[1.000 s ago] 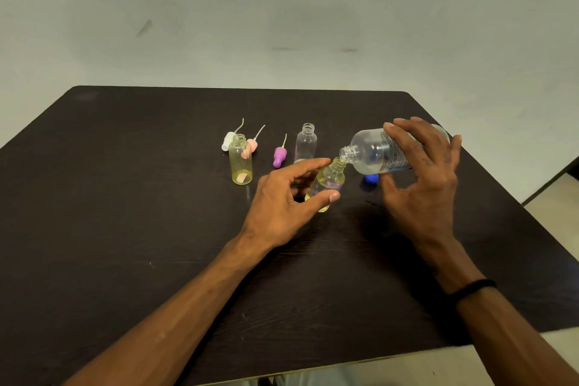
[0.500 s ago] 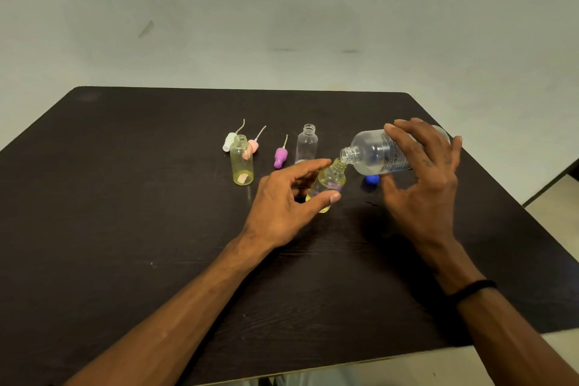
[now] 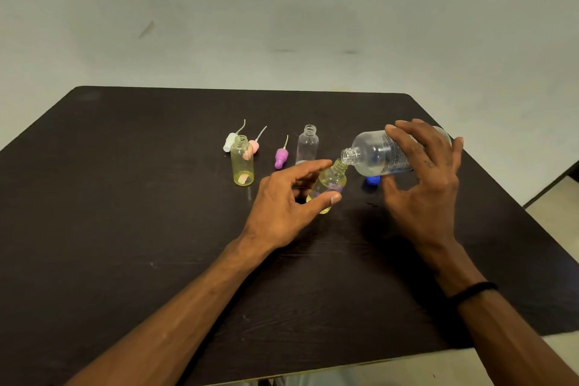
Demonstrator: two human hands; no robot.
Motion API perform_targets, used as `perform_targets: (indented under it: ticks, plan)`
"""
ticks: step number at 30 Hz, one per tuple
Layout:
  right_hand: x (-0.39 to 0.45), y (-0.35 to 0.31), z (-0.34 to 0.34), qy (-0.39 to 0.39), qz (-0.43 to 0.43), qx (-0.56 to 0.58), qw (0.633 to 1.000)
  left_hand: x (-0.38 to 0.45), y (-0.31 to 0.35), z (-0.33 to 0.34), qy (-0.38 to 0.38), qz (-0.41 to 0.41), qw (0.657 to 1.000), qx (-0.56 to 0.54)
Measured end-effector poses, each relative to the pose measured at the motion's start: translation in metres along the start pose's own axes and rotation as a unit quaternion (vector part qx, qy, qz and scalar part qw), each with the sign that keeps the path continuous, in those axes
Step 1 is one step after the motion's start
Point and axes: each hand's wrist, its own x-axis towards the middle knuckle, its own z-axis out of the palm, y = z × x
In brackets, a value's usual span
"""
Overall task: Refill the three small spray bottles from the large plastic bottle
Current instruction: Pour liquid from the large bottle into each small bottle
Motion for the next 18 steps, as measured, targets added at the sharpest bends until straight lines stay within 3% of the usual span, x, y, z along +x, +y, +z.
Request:
perform_targets:
  ticks: [18]
  plan:
    - [0.0014,0.0016,0.0015,0.004,-0.002,0.0,1.0,0.0007,0.0009,0.0002,0.006,0.005,1.0,-0.004]
